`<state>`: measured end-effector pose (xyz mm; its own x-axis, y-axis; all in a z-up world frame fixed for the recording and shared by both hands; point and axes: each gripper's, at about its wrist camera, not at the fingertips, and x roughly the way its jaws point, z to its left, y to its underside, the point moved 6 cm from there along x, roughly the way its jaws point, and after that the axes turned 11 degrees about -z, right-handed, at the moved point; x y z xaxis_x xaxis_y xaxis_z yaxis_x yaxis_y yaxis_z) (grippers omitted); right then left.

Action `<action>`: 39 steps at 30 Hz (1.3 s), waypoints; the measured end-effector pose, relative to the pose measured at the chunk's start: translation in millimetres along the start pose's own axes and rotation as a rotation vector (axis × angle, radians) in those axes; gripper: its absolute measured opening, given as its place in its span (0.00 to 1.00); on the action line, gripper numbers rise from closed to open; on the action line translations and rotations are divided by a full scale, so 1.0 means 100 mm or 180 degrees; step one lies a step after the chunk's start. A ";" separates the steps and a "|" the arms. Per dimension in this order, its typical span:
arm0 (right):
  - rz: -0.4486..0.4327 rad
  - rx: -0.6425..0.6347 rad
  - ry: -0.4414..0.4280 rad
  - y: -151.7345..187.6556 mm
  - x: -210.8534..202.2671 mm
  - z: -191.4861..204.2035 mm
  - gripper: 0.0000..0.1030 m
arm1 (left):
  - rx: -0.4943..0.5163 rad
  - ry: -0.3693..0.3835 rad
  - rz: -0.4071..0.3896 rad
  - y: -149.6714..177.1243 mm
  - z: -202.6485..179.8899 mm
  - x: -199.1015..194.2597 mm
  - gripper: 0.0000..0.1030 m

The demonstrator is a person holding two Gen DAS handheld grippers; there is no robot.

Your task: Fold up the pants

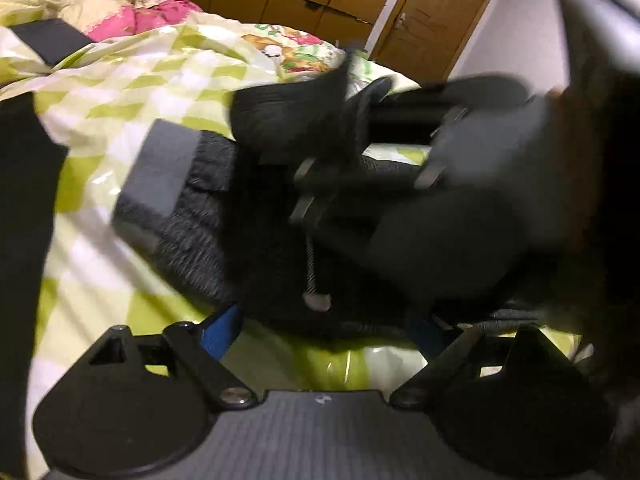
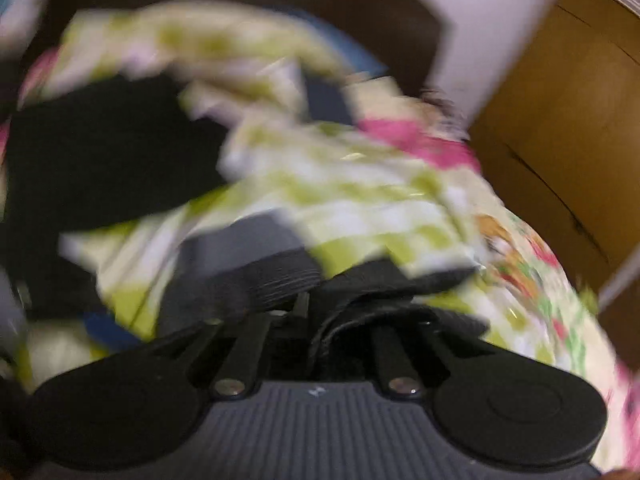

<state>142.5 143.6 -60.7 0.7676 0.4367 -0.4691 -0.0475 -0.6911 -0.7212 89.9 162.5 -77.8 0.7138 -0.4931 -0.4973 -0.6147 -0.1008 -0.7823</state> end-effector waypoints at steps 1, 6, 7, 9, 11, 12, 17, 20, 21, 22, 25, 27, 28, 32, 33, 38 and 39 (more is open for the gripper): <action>0.0098 0.0088 -0.0051 0.04 0.05 0.03 0.17 | 0.0052 -0.0074 0.0021 0.03 0.03 -0.02 0.98; 0.0096 0.0474 -0.0021 0.06 0.09 -0.05 0.27 | -0.0129 -0.0031 0.0040 0.12 0.14 -0.07 0.98; 0.0064 0.0595 -0.0031 0.03 0.09 -0.10 0.22 | -0.0113 -0.0042 0.0041 0.11 0.15 -0.06 0.98; -0.0011 0.0790 0.0034 -0.06 0.09 -0.22 0.18 | -0.0106 -0.0053 0.0037 0.10 0.16 -0.05 0.98; -0.0062 0.0751 0.0114 -0.14 0.08 -0.24 0.23 | -0.0092 -0.0052 0.0030 0.10 0.16 -0.08 0.98; -0.0103 0.0666 0.0145 -0.17 0.08 -0.21 0.28 | -0.0077 -0.0059 0.0028 0.10 0.16 -0.08 0.98; -0.0137 0.0791 -0.0162 -0.24 0.10 0.00 0.41 | -0.0062 -0.0121 0.0087 0.12 0.17 -0.08 0.98; -0.0192 0.1060 -0.0329 -0.27 0.05 0.02 0.45 | -0.0058 -0.0161 0.0144 0.17 0.16 -0.13 0.98; -0.0224 0.1159 -0.0343 -0.27 0.01 -0.01 0.47 | -0.0043 -0.0182 0.0156 0.18 0.15 -0.16 0.98; -0.0262 0.1270 -0.0359 -0.28 -0.03 -0.06 0.47 | -0.0032 -0.0202 0.0162 0.19 0.14 -0.18 0.98; -0.0324 0.1637 -0.0410 -0.26 -0.18 -0.28 0.57 | -0.0022 -0.0279 0.0142 0.20 0.14 -0.27 0.98; -0.0390 0.1905 -0.0414 -0.20 -0.33 -0.44 0.61 | -0.0027 -0.0324 0.0111 0.17 0.11 -0.33 0.98; -0.0415 0.2052 -0.0426 -0.15 -0.41 -0.53 0.61 | -0.0030 -0.0345 0.0090 0.14 0.10 -0.37 0.98; -0.0491 0.2506 -0.0400 0.06 -0.67 -0.79 0.61 | 0.0053 -0.0442 0.0055 0.09 0.02 -0.45 0.98; -0.0509 0.2498 -0.0360 0.12 -0.75 -0.83 0.61 | 0.0099 -0.0461 0.0042 0.05 -0.02 -0.46 0.98; -0.0459 0.2626 0.0059 0.61 -1.21 -1.16 0.61 | 0.0419 -0.0527 -0.0159 -0.24 -0.29 -0.48 0.98; -0.0395 0.2658 0.0240 0.78 -1.31 -1.25 0.61 | 0.0475 -0.0513 -0.0224 -0.31 -0.36 -0.46 0.98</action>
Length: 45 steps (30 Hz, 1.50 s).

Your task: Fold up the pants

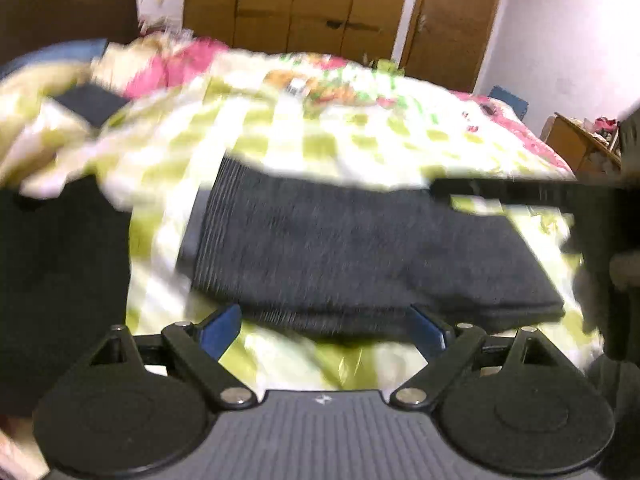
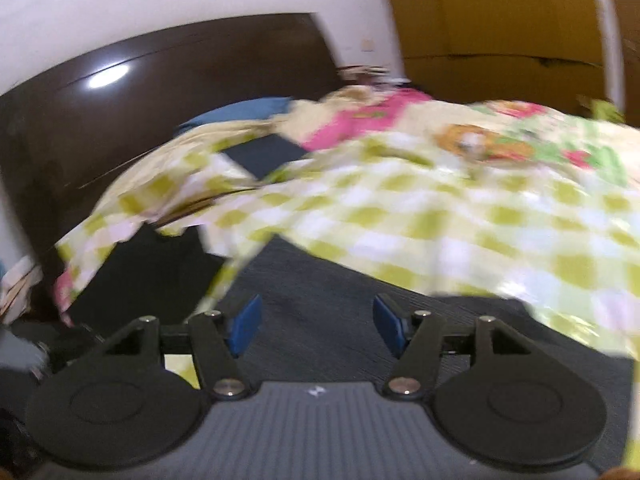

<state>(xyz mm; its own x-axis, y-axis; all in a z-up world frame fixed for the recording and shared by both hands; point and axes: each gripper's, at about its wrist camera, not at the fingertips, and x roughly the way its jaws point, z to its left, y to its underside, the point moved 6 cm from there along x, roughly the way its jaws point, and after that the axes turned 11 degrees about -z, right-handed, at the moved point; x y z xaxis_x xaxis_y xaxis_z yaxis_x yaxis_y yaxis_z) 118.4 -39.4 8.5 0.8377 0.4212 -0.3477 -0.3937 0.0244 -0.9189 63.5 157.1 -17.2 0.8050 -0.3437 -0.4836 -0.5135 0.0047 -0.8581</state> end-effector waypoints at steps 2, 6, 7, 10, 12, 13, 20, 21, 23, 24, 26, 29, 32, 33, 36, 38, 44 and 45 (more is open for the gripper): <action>-0.0014 -0.0047 0.0389 0.07 -0.17 -0.37 0.61 | 0.0067 0.0094 -0.0126 -0.14 -0.15 0.08 1.00; 0.0083 0.0222 0.1046 0.27 -0.52 -1.10 0.62 | 0.0187 0.0249 -0.0122 -0.26 -0.46 0.56 1.00; 0.0079 0.0315 0.1178 0.31 -0.60 -1.25 0.62 | 0.0161 0.0301 -0.0058 -0.22 -0.52 0.74 1.00; 0.0216 0.0796 0.1279 0.50 -0.73 -1.65 0.62 | 0.0108 0.0407 0.0418 0.03 -0.68 1.33 1.00; 0.0345 0.1211 0.1195 0.67 -0.74 -1.84 0.62 | 0.0226 0.0335 0.0533 0.17 -0.76 1.50 1.00; 0.0393 0.1356 0.1134 0.75 -0.73 -1.91 0.62 | 0.0336 0.0324 0.0532 0.18 -0.82 1.51 1.00; 0.0357 0.1977 0.0551 0.92 -0.55 -2.06 0.63 | 0.0578 0.0427 0.0490 0.08 -1.08 1.43 1.00; 0.0395 0.2044 0.0498 0.94 -0.50 -2.10 0.63 | 0.0573 0.0460 0.0489 0.06 -1.12 1.44 1.00; 0.0410 0.2206 0.0345 0.93 -0.46 -2.17 0.63 | 0.0586 0.0524 0.0499 0.05 -1.22 1.50 1.00; 0.0396 0.2269 0.0203 0.89 -0.47 -2.16 0.60 | 0.0606 0.0550 0.0501 0.04 -1.28 1.52 1.00; 0.0327 0.2291 -0.0082 0.82 -0.48 -2.11 0.60 | 0.0643 0.0614 0.0505 0.04 -1.38 1.58 1.00; 0.0514 0.2277 -0.0131 0.93 -0.30 -2.17 0.59 | 0.0727 0.0614 0.0531 0.06 -1.44 1.66 1.00; 0.0516 0.2503 -0.0250 0.97 -0.20 -2.27 0.59 | 0.0727 0.0601 0.0534 0.05 -1.43 1.67 1.00; 0.0502 0.2575 -0.0264 0.96 -0.19 -2.29 0.59 | 0.0692 0.0612 0.0532 0.04 -1.42 1.68 1.00; 0.0546 0.2678 -0.0344 0.91 -0.11 -2.22 0.33 | 0.0665 0.0585 0.0547 0.04 -1.43 1.72 1.00; 0.0540 0.2796 -0.0553 0.85 -0.10 -2.11 0.15 | 0.0672 0.0576 0.0551 0.04 -1.47 1.73 1.00; 0.0298 0.3280 -0.0725 0.84 -0.33 -2.38 0.12 | 0.0581 0.0763 0.0667 0.08 -1.71 1.78 1.00; 0.0205 0.3373 -0.0732 0.84 -0.40 -2.47 0.09 | 0.0546 0.0823 0.0693 0.09 -1.77 1.79 1.00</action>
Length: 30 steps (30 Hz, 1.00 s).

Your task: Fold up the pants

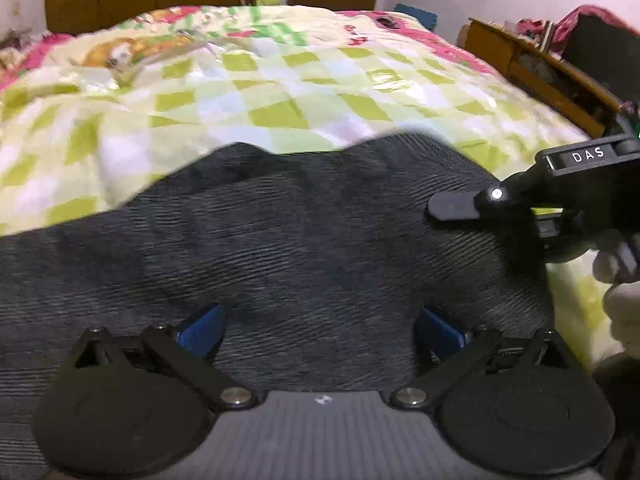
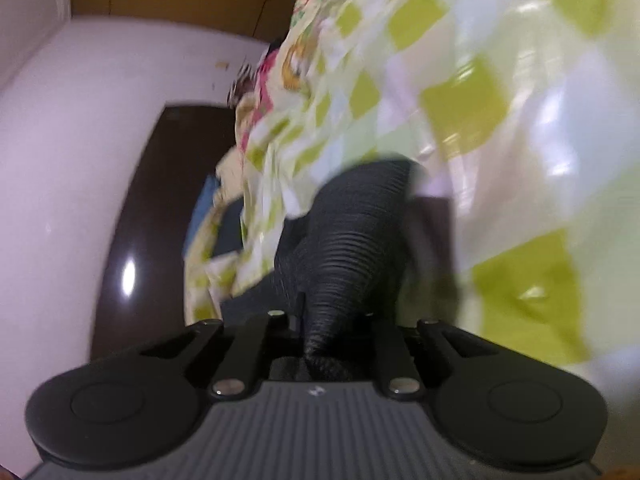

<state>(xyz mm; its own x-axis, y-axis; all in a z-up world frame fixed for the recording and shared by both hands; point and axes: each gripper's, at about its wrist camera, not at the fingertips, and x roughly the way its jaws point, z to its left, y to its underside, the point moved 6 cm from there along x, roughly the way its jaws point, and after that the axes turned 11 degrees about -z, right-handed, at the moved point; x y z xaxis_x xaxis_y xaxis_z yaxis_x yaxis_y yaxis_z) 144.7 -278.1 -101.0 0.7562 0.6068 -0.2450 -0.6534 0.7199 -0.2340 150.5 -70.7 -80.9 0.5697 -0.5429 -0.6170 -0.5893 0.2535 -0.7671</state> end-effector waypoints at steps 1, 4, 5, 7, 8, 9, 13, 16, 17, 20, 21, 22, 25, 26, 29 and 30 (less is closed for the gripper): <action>-0.0059 0.0068 -0.0011 -0.05 -0.11 -0.03 0.09 | -0.0009 0.0061 -0.0001 -0.01 -0.08 0.03 1.00; -0.0196 -0.0029 0.0093 -0.18 -0.36 -0.04 0.08 | 0.0125 0.0282 0.0012 -0.02 -0.42 0.18 1.00; -0.0213 -0.0021 0.0128 -0.20 -0.40 -0.05 0.08 | 0.0188 0.0355 -0.0002 -0.03 -0.55 0.24 1.00; -0.0212 -0.0085 0.0196 -0.23 -0.46 -0.02 0.08 | 0.0243 0.0501 -0.0042 -0.08 -0.75 0.37 1.00; -0.0228 -0.0136 0.0239 -0.25 -0.49 0.01 0.09 | 0.0216 0.0554 -0.0059 -0.12 -0.84 0.43 1.00; -0.0274 -0.0172 0.0268 -0.28 -0.52 0.05 0.09 | 0.0170 0.0625 -0.0075 -0.15 -0.91 0.46 1.00; -0.0443 -0.0304 0.0465 -0.42 -0.78 0.07 0.09 | 0.0097 0.0876 -0.0150 -0.25 -1.04 0.46 1.00; -0.0469 -0.0474 0.0746 -0.41 -0.81 0.02 0.16 | 0.0055 0.0831 -0.0187 -0.26 -0.92 0.33 1.00; -0.0440 -0.0605 0.0852 -0.39 -0.77 0.02 0.27 | 0.0067 0.0774 -0.0217 -0.26 -0.85 0.26 1.00; -0.0281 -0.0795 0.1012 -0.30 -0.58 -0.06 0.61 | 0.0065 0.0554 -0.0259 -0.25 -0.56 0.03 1.00; -0.0217 -0.0805 0.1012 -0.26 -0.54 -0.11 0.61 | 0.0035 0.0478 -0.0269 -0.24 -0.45 -0.04 1.00; -0.0168 -0.0801 0.1011 -0.21 -0.56 -0.17 0.61 | 0.0005 0.0413 -0.0278 -0.23 -0.36 -0.09 1.00; -0.0134 -0.0764 0.1055 -0.13 -0.47 -0.20 0.31 | -0.0023 0.0197 -0.0305 -0.17 -0.12 -0.20 1.00; -0.0141 -0.0627 0.0956 -0.12 -0.49 -0.17 0.15 | -0.0027 0.0126 -0.0321 -0.15 -0.06 -0.21 1.00; -0.0244 -0.0648 0.0698 -0.03 -0.64 0.17 0.13 | -0.0063 -0.0030 -0.0361 -0.09 0.11 -0.25 1.00; -0.0268 -0.0651 0.0646 -0.01 -0.67 0.29 0.13 | -0.0057 -0.0108 -0.0367 -0.07 0.18 -0.27 1.00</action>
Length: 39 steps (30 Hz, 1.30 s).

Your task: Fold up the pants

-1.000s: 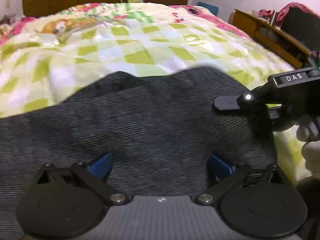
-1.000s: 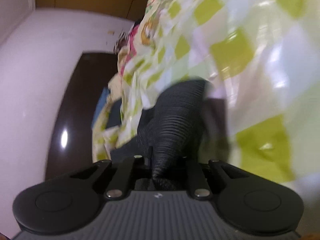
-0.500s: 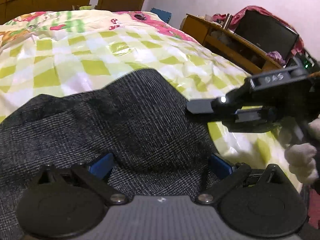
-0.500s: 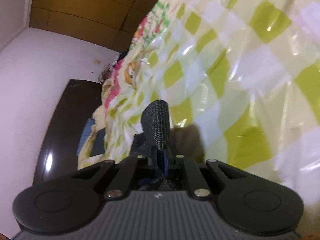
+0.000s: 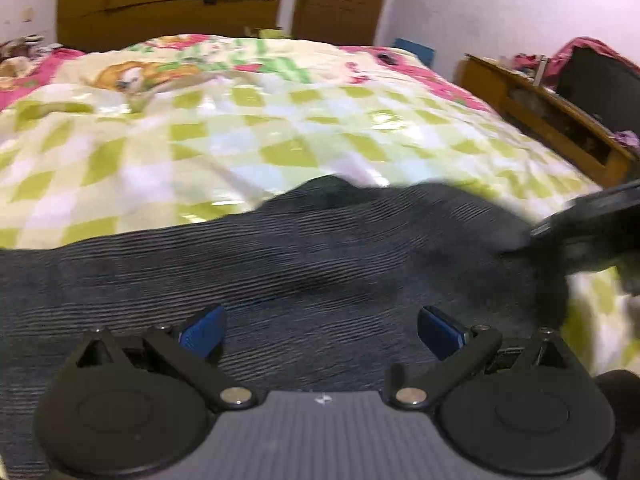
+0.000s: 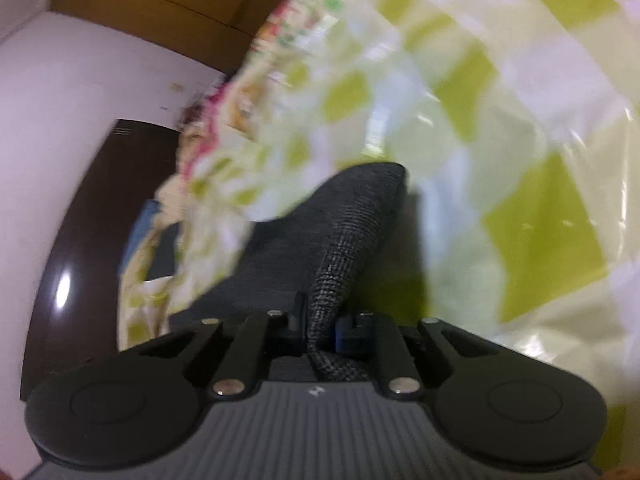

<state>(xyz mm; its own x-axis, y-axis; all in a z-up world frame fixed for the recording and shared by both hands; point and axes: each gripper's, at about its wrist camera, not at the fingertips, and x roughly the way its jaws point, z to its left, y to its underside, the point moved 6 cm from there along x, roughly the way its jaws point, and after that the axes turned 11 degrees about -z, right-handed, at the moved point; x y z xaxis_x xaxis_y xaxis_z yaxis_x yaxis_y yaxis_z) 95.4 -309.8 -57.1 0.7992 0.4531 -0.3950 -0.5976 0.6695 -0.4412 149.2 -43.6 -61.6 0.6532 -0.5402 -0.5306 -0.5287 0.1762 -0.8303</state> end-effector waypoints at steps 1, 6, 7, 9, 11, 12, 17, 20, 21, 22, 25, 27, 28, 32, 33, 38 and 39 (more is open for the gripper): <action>-0.0025 0.0059 -0.0066 -0.01 -0.03 0.11 0.13 | 0.0007 -0.0090 -0.0001 0.02 0.08 -0.03 1.00; 0.0049 0.0016 -0.0360 -0.03 0.13 0.84 0.13 | -0.0201 -0.0302 -0.0076 0.10 0.53 -0.23 1.00; 0.0104 0.0007 -0.0439 -0.02 0.23 1.01 0.13 | -0.0254 -0.0338 -0.0096 0.12 0.62 -0.29 1.00; 0.0224 -0.0035 -0.0528 0.08 0.42 1.32 0.13 | -0.0352 -0.0392 -0.0157 0.15 0.78 -0.40 1.00; 0.0312 -0.0204 -0.0562 0.21 0.64 1.59 0.14 | -0.0440 -0.0421 -0.0227 0.18 0.92 -0.53 1.00; 0.0342 -0.0265 -0.0565 0.30 0.76 1.70 0.14 | -0.0489 -0.0430 -0.0256 0.19 0.97 -0.58 1.00; 0.0633 -0.0434 -0.0468 0.77 1.39 2.01 0.14 | -0.0744 -0.0380 -0.0300 0.38 1.21 -0.84 1.00; 0.0686 -0.0570 -0.0293 1.01 1.68 2.03 0.18 | -0.0822 -0.0375 -0.0351 0.46 1.26 -0.95 1.00; 0.0696 -0.0538 -0.0218 1.08 1.76 2.01 0.26 | -0.0834 -0.0372 -0.0360 0.49 1.27 -0.99 1.00; 0.0720 -0.0525 -0.0192 1.14 1.83 1.99 0.32 | -0.0842 -0.0383 -0.0367 0.52 1.29 -1.04 1.00; 0.0783 -0.0844 -0.0133 1.34 2.01 1.97 0.38 | -0.0942 -0.0437 -0.0295 0.65 1.39 -1.13 1.00; 0.0815 -0.0985 -0.0074 1.40 2.05 1.94 0.37 | -0.1119 -0.0430 -0.0264 0.75 1.46 -1.17 1.00; 0.0832 -0.0983 -0.0066 1.40 2.04 1.94 0.37 | -0.1189 -0.0414 -0.0275 0.77 1.48 -1.20 1.00; 0.0874 -0.1044 -0.0183 1.35 1.89 2.02 0.41 | -0.1296 -0.0279 -0.0413 0.74 1.44 -1.32 1.00; 0.0861 -0.1115 -0.0192 1.35 1.89 2.06 0.43 | -0.1292 -0.0264 -0.0404 0.74 1.43 -1.34 1.00; 0.0988 -0.1204 -0.0228 1.44 2.02 2.19 0.43 | -0.1166 -0.0374 -0.0398 0.74 1.42 -1.49 1.00; 0.0986 -0.1211 -0.0226 1.44 2.03 2.20 0.43 | -0.1166 -0.0418 -0.0433 0.73 1.42 -1.55 1.00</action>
<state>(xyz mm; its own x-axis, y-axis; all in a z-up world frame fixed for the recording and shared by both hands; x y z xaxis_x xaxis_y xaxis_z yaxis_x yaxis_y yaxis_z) 185.7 7.6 -23.7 0.5748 0.6447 -0.5040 -0.7783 0.2406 -0.5799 86.4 169.6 -64.0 0.7817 -0.4244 -0.4570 -0.5751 -0.2070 -0.7914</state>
